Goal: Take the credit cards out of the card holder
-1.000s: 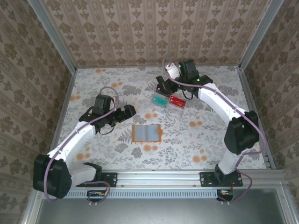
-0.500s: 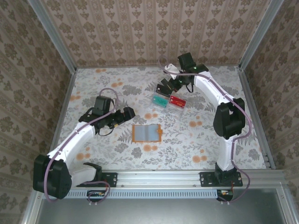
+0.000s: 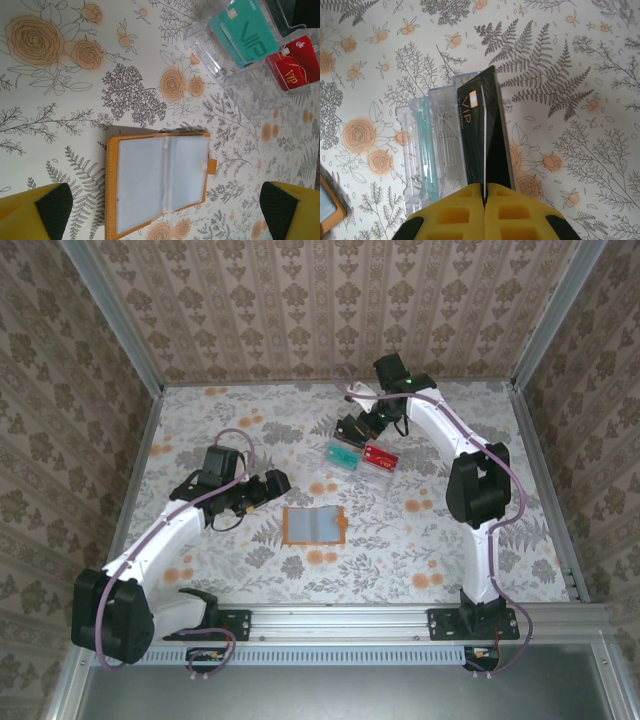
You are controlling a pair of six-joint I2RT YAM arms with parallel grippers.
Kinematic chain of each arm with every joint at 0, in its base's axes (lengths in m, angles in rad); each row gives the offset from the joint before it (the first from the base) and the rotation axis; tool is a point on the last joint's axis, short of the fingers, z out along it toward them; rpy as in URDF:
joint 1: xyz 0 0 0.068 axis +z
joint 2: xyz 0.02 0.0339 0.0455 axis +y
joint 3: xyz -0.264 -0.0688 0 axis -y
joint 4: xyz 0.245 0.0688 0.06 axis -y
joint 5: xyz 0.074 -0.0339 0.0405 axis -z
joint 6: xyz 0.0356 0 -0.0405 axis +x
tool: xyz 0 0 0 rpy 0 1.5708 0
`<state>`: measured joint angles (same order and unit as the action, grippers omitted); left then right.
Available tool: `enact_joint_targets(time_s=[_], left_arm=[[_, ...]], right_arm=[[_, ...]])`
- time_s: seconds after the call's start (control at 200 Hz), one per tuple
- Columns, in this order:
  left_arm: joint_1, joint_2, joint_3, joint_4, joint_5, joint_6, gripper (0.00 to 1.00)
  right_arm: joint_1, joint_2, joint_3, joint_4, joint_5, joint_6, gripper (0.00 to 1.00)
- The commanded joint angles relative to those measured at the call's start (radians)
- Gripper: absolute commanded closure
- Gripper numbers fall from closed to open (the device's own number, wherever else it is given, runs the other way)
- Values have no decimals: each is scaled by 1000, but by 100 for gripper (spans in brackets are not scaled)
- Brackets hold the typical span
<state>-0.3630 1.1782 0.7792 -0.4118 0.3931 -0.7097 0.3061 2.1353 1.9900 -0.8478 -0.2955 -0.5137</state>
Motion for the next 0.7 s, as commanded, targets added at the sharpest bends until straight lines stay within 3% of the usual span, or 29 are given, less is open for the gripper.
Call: enact_joint_targets(time_s=[0.0, 0.455, 0.62, 0.695], left_arm=[[9, 11, -2, 17, 21, 11, 0], [9, 15, -14, 34, 45, 13, 0], [9, 11, -19, 32, 45, 12, 0], [9, 6, -21, 30, 38, 10, 0]], right_arm=[[3, 25, 44, -53, -12, -31, 90], [5, 26, 75, -59, 15, -1, 79], [5, -29, 70, -49, -15, 62, 78], [5, -69, 57, -36, -16, 120, 73]])
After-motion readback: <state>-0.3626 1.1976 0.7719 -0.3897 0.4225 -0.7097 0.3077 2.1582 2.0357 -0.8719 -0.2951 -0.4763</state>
